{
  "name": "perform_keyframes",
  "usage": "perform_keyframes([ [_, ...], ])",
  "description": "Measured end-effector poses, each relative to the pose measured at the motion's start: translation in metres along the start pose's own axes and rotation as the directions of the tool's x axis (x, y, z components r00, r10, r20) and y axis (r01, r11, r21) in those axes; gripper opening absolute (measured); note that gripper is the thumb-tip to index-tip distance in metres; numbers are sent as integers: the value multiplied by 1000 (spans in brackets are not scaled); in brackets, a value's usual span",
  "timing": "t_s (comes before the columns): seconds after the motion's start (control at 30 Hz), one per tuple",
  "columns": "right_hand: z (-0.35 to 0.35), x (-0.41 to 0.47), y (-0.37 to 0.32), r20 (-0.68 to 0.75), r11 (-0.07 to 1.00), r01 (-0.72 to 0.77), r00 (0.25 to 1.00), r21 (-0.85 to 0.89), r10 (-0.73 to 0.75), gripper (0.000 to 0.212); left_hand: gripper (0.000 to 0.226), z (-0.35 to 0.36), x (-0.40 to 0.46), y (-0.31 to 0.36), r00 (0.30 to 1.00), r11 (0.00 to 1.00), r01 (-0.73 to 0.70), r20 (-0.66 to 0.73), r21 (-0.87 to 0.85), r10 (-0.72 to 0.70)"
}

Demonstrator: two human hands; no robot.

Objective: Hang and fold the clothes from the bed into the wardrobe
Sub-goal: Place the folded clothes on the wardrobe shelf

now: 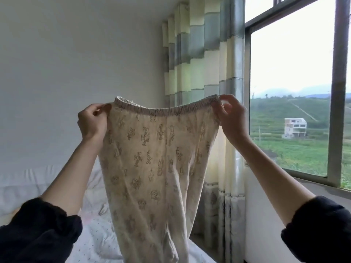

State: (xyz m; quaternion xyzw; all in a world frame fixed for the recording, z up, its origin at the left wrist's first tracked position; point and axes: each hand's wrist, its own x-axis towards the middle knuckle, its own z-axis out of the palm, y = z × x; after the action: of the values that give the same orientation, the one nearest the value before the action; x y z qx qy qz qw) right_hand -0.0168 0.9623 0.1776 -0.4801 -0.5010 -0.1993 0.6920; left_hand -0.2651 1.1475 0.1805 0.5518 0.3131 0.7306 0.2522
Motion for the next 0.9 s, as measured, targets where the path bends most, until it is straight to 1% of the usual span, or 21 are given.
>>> perform_keyframes([
  [0.07,8,9,-13,-34,999,52,998,15,-52,4,22,-8,10,14,1000,1000,-14,-9,-21,14],
  [0.13,10,17,-27,-35,996,81,996,32,-80,5,20,-12,18,26,1000,999,-6,-15,-40,6],
  [0.23,9,31,-54,2,994,82,997,69,-82,10,18,-22,33,49,999,997,-29,-23,-74,27],
  [0.3,6,42,-71,31,988,78,996,136,-83,13,17,-31,45,68,997,993,-73,-39,-87,70],
  [0.4,3,51,-86,137,954,-54,991,296,14,4,20,-40,54,88,990,987,-137,-50,-78,133],
  [0.47,3,49,-84,207,943,-140,975,303,78,4,21,-41,54,87,991,989,-137,-16,-49,136],
  [0.5,2,47,-80,237,944,-172,966,283,104,3,20,-39,51,83,993,993,-117,15,-36,117],
  [0.57,3,31,-60,289,935,-260,939,242,187,6,15,-34,40,59,995,999,-36,96,-11,37],
  [0.67,-2,-1,-16,340,903,-396,883,169,323,5,3,-24,15,12,972,997,75,222,16,-76],
  [0.77,-11,-40,37,358,863,-504,813,36,459,3,3,-7,-16,-39,931,984,141,324,106,-168],
  [0.83,-18,-66,70,340,821,-569,765,-40,547,2,10,4,-36,-70,893,970,174,388,167,-227],
  [0.9,-29,-95,106,306,763,-637,709,-111,636,4,12,24,-60,-107,838,949,205,458,240,-297],
])
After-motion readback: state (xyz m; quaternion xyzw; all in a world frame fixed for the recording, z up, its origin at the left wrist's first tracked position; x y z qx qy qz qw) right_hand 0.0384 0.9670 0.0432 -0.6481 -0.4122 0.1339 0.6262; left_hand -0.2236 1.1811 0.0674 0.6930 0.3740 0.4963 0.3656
